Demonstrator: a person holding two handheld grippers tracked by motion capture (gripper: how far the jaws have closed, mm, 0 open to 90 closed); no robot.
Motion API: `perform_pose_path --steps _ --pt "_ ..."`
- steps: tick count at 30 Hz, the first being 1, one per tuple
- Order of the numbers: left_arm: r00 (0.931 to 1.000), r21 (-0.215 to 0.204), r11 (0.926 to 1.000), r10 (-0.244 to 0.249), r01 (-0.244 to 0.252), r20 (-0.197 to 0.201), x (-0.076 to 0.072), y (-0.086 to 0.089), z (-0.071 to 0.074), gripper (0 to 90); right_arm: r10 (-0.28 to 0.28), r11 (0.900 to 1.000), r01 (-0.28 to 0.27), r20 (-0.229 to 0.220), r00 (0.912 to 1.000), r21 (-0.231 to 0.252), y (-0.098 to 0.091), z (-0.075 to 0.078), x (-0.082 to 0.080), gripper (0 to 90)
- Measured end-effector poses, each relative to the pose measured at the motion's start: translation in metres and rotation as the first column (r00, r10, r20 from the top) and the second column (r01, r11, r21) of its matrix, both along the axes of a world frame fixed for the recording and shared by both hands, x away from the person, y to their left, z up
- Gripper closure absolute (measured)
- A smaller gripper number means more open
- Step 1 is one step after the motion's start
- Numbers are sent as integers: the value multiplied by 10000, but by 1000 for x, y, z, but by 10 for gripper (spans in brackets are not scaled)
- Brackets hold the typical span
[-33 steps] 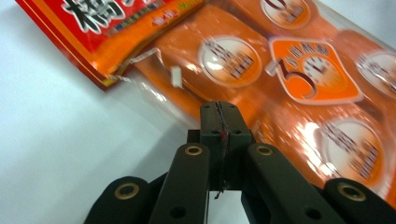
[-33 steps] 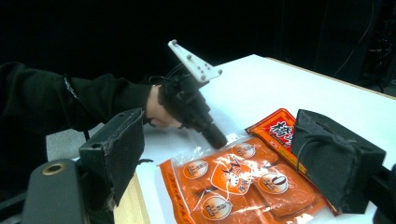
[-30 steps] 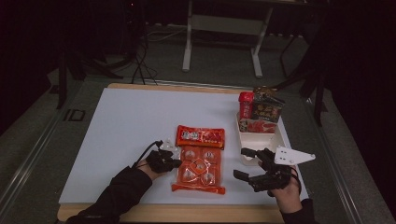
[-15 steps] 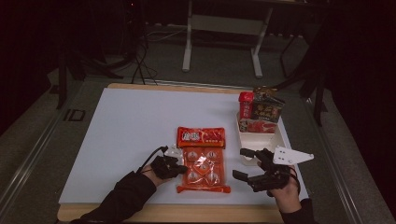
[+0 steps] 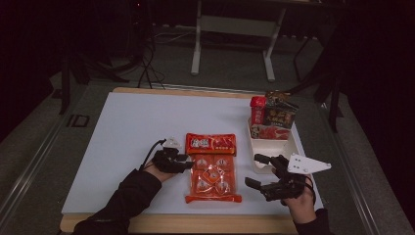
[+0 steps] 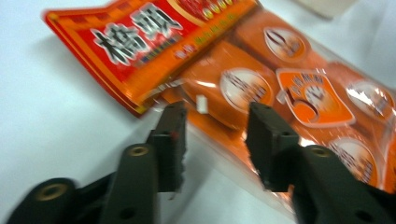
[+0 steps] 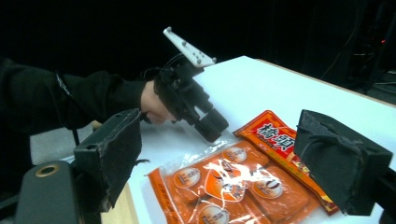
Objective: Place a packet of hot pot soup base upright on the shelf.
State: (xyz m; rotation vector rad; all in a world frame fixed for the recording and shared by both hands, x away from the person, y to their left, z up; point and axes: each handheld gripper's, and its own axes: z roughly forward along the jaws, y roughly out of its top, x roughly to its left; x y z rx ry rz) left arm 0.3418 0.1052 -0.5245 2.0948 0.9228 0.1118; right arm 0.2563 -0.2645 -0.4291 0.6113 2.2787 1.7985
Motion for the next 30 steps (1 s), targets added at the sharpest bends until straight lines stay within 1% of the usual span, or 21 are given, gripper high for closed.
perform_pose_path --steps 1,2,3,4,6,7,8,9,10,11,13,15,16,18,22,23,24,25,26,28,30 --pt "10000 -84 9999 98 -98 9 3 2 0 501 12 10000 -12 38 10000 -65 0 0 0 151" --pt "9998 -53 9998 205 -205 66 6 3 0 499 27 9999 -27 57 10000 -103 1 0 -1 150" --pt "9993 0 9993 363 -363 93 9 4 -1 474 11 9999 -9 130 9999 -150 1 0 -1 150" --pt "9990 -94 9990 442 -441 72 12 6 -1 462 57 9998 -55 151 9999 -167 1 0 -1 150" --pt "9975 -65 9976 696 -695 143 18 9 -2 460 52 9998 -48 166 9998 -211 2 -1 -2 146" --pt "9970 -176 9969 774 -772 102 21 11 -3 447 39 9996 -34 198 9998 -275 2 -2 -2 144" --pt "9963 -110 9964 842 -841 145 24 12 -3 447 45 9993 -36 234 9997 -382 3 -2 -2 138" --pt "9952 -122 9953 965 -963 181 27 13 -3 447 -30 9985 51 389 9992 -540 4 -2 -2 138" --pt "9948 -173 9947 1012 -1009 132 30 14 -4 446 -142 9974 182 568 9983 -702 5 -3 -2 138" --pt "9939 -96 9939 1096 -1094 115 34 14 -4 435 -168 9965 222 664 9976 -804 6 -3 -3 138" --pt "9931 -63 9931 1169 -1169 19 40 14 -6 427 -188 9965 252 802 9966 -800 7 -2 -4 136" --pt "9911 -175 9910 1329 -1330 -83 45 15 -8 427 -286 9960 362 917 9954 -821 7 -2 -5 135" --pt "9904 -169 9903 1379 -1381 -109 47 15 -9 426 -269 9963 337 862 9959 -794 7 -2 -5 132" --pt "9893 -312 9891 1430 -1439 -281 50 15 -12 423 -376 9967 434 849 9957 -681 7 -2 -5 132" --pt "9904 -171 9911 1315 -1324 -432 55 11 -17 416 -426 9978 456 608 9972 -489 6 -2 -4 125" --pt "9913 -3 9923 1236 -1237 -442 57 9 -18 417 -455 9973 484 518 9976 -556 6 -2 -4 124" --pt "9909 2 9916 1291 -1292 -380 58 8 -19 422 -566 9962 598 512 9971 -637 7 -2 -4 115" --pt "9903 -151 9912 1309 -1317 -462 59 8 -19 424 -500 9968 525 424 9979 -606 7 -3 -4 107" --pt "9902 -189 9911 1306 -1317 -501 60 8 -20 424 -409 9971 431 352 9985 -623 7 -3 -4 107" --pt "9908 -184 9917 1263 -1273 -487 62 7 -20 426 -503 9960 531 392 9980 -721 8 -4 -5 107" --pt "9919 -287 9929 1138 -1155 -558 63 3 -20 434 -518 9956 545 374 9980 -767 10 -4 -5 107"
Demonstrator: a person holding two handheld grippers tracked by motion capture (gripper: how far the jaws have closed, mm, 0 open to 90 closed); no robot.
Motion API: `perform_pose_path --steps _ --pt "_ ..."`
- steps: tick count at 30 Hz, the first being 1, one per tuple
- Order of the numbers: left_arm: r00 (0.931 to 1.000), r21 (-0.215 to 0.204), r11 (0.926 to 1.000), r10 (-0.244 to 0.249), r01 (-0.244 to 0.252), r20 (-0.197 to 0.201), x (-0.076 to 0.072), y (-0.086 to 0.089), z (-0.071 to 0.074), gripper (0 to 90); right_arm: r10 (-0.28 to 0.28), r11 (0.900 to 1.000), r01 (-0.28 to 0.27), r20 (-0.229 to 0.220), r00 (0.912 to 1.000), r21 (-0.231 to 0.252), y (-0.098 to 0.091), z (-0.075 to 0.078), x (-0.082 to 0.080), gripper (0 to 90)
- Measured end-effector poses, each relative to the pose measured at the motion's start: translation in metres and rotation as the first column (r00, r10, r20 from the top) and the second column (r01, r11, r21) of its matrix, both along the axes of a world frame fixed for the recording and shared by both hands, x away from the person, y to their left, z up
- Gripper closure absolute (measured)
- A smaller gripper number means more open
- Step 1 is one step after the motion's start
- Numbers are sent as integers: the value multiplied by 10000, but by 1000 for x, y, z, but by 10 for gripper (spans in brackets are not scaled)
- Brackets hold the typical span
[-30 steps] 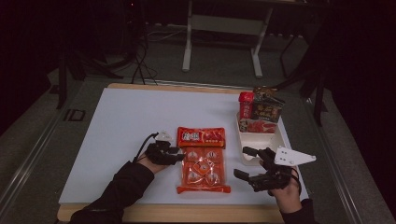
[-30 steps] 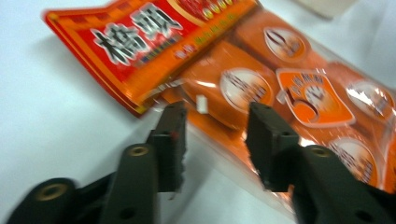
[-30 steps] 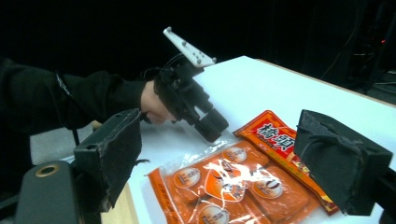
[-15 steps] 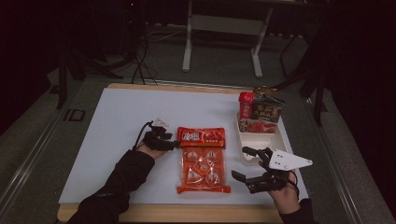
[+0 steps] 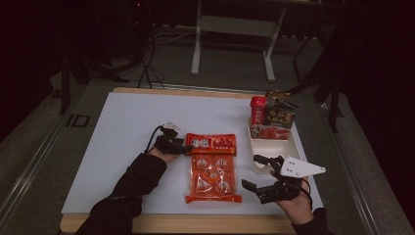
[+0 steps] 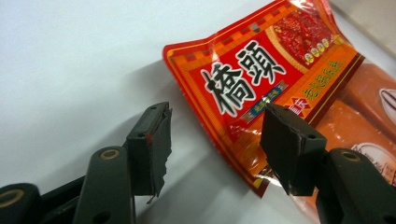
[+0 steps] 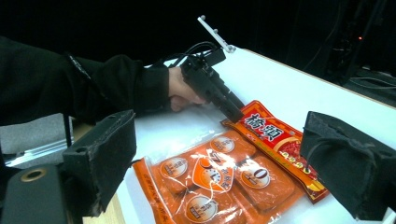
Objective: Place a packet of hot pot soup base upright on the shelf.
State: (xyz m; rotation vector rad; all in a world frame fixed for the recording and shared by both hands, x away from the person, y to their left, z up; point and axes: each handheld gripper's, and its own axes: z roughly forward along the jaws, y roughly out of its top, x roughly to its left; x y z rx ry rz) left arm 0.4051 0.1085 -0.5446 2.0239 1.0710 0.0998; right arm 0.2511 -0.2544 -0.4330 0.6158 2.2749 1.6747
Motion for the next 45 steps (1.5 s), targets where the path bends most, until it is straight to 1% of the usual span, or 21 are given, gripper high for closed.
perform_pose_path --steps 5,6,8,10,12,13,14,16,17,18,19,20,21,23,27,30,32,33,37,39,45 --pt "9999 -51 9999 -106 106 -78 1 -7 0 468 5 9999 -7 -138 9999 -105 1 -1 1 107" --pt "9997 -31 9998 -214 214 -87 2 -8 0 482 17 10000 -18 -194 9998 -77 1 -2 1 107" --pt "9998 -81 9999 -128 127 -135 2 -10 0 500 27 10000 -29 -205 9998 -84 1 -2 1 108" --pt "9998 -37 9998 -180 180 -94 3 -10 0 510 52 9999 -53 -217 9998 -86 1 -2 1 112" --pt "9991 -215 9992 -349 344 -255 3 -10 -1 592 52 9999 -55 -232 9997 -112 1 -2 1 112" --pt "9992 -142 9994 -313 310 -241 4 -10 0 610 78 9999 -81 -258 9996 -119 2 -2 2 112" --pt "9990 -186 9994 -310 304 -322 4 -11 -1 634 72 9999 -75 -257 9996 -146 2 -3 2 112" --pt "9990 -192 9994 -305 299 -315 5 -13 -1 679 73 9999 -77 -257 9996 -153 2 -3 2 112" --pt "9990 -192 9994 -305 299 -315 5 -13 -1 679 79 9998 -84 -264 9996 -174 2 -3 2 112" --pt "9985 -137 9991 -400 395 -363 5 -22 0 750 79 9998 -85 -302 9995 -167 2 -2 2 112" --pt "9984 -81 9990 -445 442 -352 4 -25 1 782 89 9998 -95 -353 9993 -167 2 -2 2 111" --pt "9987 127 9987 -490 492 -166 2 -30 2 858 26 9998 -35 -403 9992 -212 2 -3 3 110" --pt "9987 421 9978 -510 510 -16 0 -33 4 864 61 9999 -67 -424 9991 -143 2 -3 3 105" --pt "9981 580 9968 -566 551 246 -2 -34 6 887 33 9999 -40 -466 9989 -149 1 -4 3 105" --pt "9972 459 9974 -578 556 478 -6 -30 12 893 8 10000 -11 -464 9989 -56 0 -3 3 105" --pt "9951 329 9980 -571 545 810 -11 -28 22 894 -16 10000 15 -533 9986 -8 -1 -3 4 105" --pt "9920 136 9985 -537 524 1141 -16 -27 30 894 -81 10000 80 -499 9987 -29 -2 -3 4 105" --pt "9913 38 9987 -516 515 1211 -18 -26 34 895 -36 10000 39 -565 9984 46 -2 -2 4 105" --pt "9816 -201 9972 -679 726 1783 -28 -24 52 895 -131 9999 134 -528 9985 48 -4 -1 5 105" --pt "9769 -298 9958 -788 864 1984 -33 -24 60 895 -283 9996 283 -349 9990 -17 -5 1 5 108" --pt "9573 -188 9918 -1170 1264 2642 -48 -25 80 896 -675 9976 673 -174 9976 -131 -8 3 5 122"
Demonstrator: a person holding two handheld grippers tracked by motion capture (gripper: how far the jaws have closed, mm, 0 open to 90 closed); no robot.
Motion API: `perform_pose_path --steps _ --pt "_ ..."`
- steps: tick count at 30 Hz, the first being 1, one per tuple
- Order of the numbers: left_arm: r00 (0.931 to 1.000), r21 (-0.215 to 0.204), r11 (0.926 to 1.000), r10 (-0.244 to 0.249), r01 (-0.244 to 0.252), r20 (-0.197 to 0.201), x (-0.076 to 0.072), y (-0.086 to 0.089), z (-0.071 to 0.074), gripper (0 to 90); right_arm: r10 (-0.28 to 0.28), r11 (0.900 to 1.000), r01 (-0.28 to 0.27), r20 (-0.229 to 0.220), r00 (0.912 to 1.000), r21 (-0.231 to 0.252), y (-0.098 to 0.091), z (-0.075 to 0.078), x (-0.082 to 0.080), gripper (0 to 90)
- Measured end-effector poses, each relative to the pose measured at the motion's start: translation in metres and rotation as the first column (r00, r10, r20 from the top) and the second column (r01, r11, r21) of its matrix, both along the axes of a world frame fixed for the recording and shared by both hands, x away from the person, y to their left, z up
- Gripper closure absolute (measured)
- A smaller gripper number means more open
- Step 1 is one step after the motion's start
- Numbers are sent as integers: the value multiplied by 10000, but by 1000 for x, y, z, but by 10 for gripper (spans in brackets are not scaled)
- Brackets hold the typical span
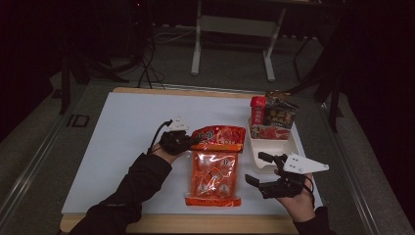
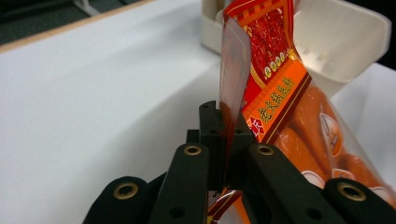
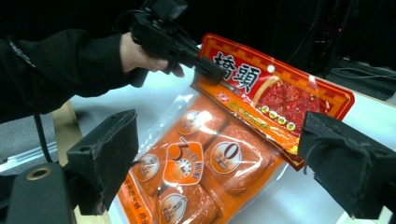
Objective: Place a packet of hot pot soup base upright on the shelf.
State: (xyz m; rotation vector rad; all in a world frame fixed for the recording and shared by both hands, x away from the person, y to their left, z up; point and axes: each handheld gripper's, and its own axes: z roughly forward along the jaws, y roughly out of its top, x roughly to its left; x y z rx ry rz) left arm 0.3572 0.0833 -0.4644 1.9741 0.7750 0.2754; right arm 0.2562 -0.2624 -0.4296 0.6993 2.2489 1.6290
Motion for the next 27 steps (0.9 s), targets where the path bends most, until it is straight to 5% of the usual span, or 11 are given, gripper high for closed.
perform_pose_path --steps 12,20,27 --pt "9919 -293 9969 -698 733 1065 -28 -1 24 895 -477 9987 473 227 9986 198 -7 4 4 129" --pt "9888 -664 9924 -955 1035 1150 -38 0 31 896 -692 9976 690 340 9970 50 -12 4 8 144" --pt "9777 -762 9859 -1353 1489 1608 -54 -2 40 896 -740 9971 740 17 9973 187 -10 3 12 139"
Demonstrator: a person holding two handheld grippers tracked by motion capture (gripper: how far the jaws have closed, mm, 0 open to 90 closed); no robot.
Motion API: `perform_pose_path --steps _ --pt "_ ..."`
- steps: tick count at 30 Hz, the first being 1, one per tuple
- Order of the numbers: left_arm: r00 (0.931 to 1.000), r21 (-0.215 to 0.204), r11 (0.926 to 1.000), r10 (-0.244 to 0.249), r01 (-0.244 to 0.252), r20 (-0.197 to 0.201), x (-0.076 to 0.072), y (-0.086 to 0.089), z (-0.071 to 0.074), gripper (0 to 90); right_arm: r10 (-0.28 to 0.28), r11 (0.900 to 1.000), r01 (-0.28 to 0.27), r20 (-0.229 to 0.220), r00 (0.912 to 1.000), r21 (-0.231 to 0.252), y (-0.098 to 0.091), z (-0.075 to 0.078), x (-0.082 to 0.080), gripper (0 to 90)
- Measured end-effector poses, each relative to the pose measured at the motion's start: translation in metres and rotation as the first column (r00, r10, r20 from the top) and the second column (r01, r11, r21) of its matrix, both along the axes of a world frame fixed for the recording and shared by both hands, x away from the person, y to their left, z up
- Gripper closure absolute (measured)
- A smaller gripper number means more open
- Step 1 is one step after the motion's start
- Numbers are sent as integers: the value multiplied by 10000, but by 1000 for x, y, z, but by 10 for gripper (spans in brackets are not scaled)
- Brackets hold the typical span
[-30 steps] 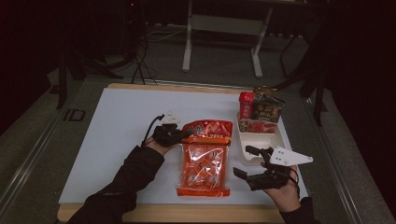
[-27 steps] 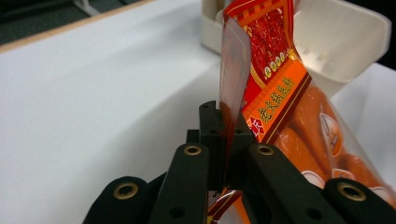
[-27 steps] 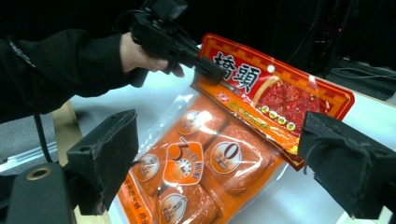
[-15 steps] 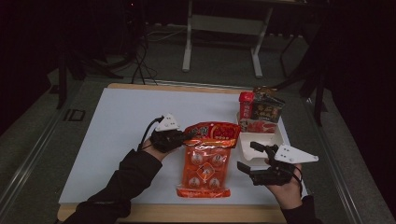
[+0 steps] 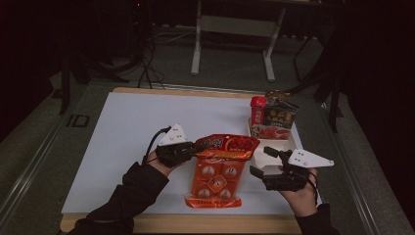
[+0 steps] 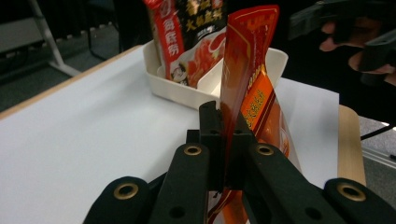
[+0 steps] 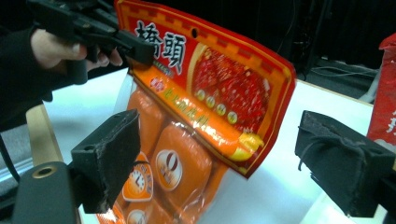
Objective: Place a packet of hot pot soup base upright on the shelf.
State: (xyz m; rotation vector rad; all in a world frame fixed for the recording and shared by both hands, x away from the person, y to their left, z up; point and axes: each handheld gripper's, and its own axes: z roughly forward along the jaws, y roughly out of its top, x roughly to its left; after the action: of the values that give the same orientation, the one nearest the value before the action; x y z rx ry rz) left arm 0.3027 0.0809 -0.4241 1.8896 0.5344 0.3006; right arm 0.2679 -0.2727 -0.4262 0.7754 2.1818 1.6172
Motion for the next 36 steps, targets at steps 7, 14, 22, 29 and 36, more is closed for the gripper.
perform_pose_path --steps 7,14,22,29,36 --pt "9992 -168 9993 -328 331 220 -8 -2 4 897 238 9994 -237 -10 9997 246 5 1 8 146" --pt "9979 -432 9972 -608 617 223 -12 -2 5 897 590 9982 -584 -362 9976 160 16 -7 22 240" --pt "9977 -657 9956 -672 672 16 -12 2 2 896 1561 9876 -1554 -418 9868 206 16 -10 27 510" --pt "9958 -722 9932 -907 910 75 -16 0 4 896 2130 9770 -2123 -502 9758 190 17 -14 30 609" --pt "9973 -532 9960 -726 723 -43 -16 1 5 894 2788 9597 -2811 -1158 9533 -32 32 -15 35 899"
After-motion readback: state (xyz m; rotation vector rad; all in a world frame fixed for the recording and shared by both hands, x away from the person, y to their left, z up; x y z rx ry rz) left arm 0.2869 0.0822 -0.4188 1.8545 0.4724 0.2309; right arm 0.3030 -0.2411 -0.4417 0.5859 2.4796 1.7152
